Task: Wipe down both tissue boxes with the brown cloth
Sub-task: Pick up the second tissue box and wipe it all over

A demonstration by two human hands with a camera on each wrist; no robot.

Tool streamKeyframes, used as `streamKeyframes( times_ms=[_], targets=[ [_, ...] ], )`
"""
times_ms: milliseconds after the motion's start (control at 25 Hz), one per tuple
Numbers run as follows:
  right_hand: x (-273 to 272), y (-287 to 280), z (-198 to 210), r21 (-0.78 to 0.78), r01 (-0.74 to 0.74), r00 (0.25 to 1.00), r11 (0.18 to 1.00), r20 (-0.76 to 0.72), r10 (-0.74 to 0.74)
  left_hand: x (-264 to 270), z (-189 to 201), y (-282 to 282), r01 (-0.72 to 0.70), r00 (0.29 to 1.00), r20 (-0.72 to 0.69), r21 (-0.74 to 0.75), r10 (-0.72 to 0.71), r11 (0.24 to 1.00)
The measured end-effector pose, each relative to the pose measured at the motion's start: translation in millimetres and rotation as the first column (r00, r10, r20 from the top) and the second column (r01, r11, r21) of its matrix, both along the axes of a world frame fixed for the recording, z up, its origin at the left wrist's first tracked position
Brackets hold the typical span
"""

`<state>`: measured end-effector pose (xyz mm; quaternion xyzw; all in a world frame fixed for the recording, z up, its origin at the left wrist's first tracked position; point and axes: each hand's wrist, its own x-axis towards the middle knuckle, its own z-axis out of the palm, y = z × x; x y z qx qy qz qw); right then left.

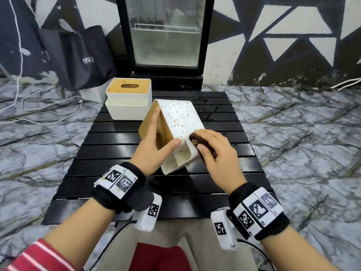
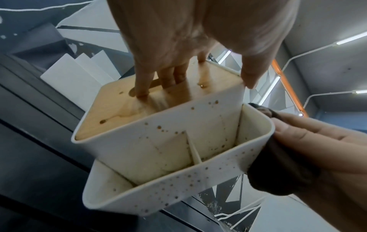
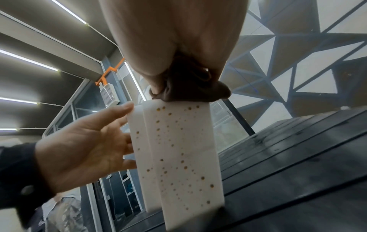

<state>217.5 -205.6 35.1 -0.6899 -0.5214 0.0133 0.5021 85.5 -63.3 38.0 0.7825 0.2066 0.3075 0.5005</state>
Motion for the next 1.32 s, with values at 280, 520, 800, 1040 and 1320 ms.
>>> streamKeyframes(
  times_ms=[280, 520, 800, 1040, 1320],
  targets=[
    [-9.9, 1.3, -5.0, 0.059, 0.038, 0.999, 0.998, 0.033, -0.04, 7.9, 10.3, -3.2, 0.045, 0.998, -0.053, 0.032, -0.043, 0.998],
    [1.8, -0.2, -7.6, 0.047, 0.077, 0.994, 0.996, -0.087, -0.073, 13.0, 13.8, 1.3, 0.046, 0.993, -0.112, 0.053, -0.04, 0.998],
    [3.8, 8.3, -1.0, 0.036, 0.035, 0.998, 0.999, -0.05, -0.033, 16.3, 13.2, 9.6, 0.083, 0.988, -0.131, 0.026, -0.079, 0.996],
    [0.1, 1.0, -9.0, 0.04, 0.063, 0.997, 0.997, -0.05, -0.061, 16.2, 14.4, 9.7, 0.071, 0.989, -0.13, -0.002, -0.071, 0.997],
    [9.5, 13.6, 8.1, 0.031, -0.035, 0.999, 0.999, 0.038, 0.034, 19.5, 19.1, 5.9, 0.147, 0.981, -0.132, 0.006, -0.145, 0.989]
  ],
)
